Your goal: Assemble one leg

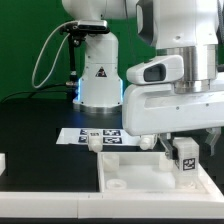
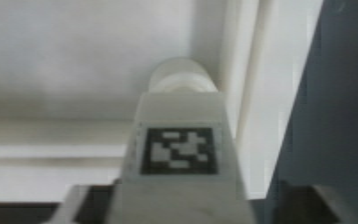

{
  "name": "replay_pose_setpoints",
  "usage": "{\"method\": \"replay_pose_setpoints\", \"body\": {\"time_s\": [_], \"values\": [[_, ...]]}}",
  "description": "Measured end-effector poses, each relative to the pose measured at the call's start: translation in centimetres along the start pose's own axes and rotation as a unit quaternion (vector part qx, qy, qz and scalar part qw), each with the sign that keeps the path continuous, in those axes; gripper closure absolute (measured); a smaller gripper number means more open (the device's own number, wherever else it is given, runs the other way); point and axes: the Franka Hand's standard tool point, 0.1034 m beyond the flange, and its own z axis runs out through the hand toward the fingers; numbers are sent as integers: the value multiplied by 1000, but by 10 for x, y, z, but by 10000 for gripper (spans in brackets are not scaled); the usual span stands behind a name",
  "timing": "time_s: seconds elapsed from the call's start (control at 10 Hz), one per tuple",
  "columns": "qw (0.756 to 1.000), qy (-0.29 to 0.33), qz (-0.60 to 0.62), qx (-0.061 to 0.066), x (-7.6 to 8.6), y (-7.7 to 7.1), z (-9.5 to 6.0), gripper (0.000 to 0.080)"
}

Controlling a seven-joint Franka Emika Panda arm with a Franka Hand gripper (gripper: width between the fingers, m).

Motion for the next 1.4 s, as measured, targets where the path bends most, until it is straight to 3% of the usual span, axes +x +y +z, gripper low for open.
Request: {"method": "replay_pose_setpoints", "body": {"time_s": [0.1, 0.5, 0.8, 1.2, 1.3, 1.4], "values": [[1000, 0, 27, 0, 0, 0, 0, 518], [969, 46, 243, 13, 0, 5, 1, 515], [901, 41, 430, 40, 0, 7, 2, 515], [807, 30, 587, 53, -3, 2, 2, 509], [796, 29, 602, 55, -3, 3, 2, 509], [804, 29, 592, 54, -3, 3, 2, 508]]}}
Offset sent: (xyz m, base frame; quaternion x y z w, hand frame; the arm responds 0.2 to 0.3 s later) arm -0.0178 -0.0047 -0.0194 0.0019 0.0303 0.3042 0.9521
